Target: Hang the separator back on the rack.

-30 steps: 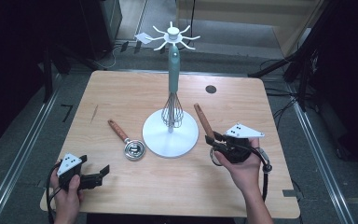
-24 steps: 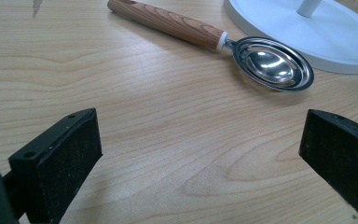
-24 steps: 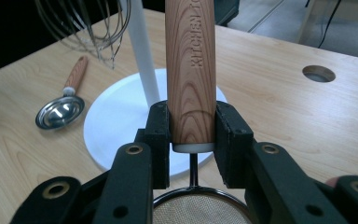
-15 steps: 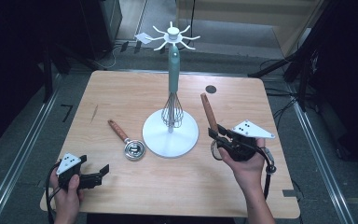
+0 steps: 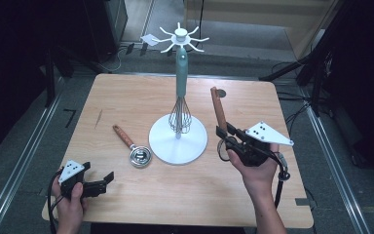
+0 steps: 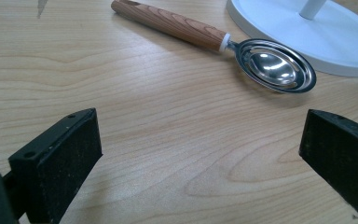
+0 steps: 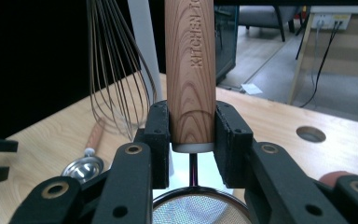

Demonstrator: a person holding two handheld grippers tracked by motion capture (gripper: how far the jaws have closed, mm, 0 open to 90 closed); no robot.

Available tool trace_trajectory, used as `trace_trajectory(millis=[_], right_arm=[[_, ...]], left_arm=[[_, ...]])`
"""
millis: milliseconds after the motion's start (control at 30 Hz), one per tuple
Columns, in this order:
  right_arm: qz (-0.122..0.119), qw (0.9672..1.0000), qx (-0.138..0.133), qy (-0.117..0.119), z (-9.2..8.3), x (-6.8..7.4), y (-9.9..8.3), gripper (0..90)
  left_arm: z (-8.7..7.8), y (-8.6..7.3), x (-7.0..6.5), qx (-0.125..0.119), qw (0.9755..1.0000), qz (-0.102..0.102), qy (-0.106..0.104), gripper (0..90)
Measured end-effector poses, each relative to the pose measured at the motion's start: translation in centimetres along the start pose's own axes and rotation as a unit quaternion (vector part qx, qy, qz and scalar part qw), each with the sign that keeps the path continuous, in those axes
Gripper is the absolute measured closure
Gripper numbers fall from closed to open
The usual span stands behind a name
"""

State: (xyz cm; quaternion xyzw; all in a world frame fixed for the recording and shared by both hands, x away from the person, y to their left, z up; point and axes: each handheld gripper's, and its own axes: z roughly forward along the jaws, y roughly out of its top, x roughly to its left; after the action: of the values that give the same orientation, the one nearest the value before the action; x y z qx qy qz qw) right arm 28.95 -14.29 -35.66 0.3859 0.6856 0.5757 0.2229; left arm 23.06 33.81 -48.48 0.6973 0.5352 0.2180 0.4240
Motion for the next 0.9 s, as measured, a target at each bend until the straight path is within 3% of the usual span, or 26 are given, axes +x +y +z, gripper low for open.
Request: trace_trajectory(millis=[133,567,900], right_arm=[[0.004,0.9998,-0.017,-0.003,0.0,0.0,0.8,70.5],[-0.016,0.9981,-0.059,-0.003,0.1,1.0,2.7,70.5],[-0.024,0.9974,-0.067,0.013,0.3,1.6,3.8,70.5]], left_arm=[[0.0,0.0,0.0,-0.001,1.0000,0.000,0.000,0.0],[0.0,0.0,0.0,-0.001,1.0000,-0.002,0.000,0.0],[0.0,0.0,0.0,0.001,1.0000,-0.002,0.001,0.0]])
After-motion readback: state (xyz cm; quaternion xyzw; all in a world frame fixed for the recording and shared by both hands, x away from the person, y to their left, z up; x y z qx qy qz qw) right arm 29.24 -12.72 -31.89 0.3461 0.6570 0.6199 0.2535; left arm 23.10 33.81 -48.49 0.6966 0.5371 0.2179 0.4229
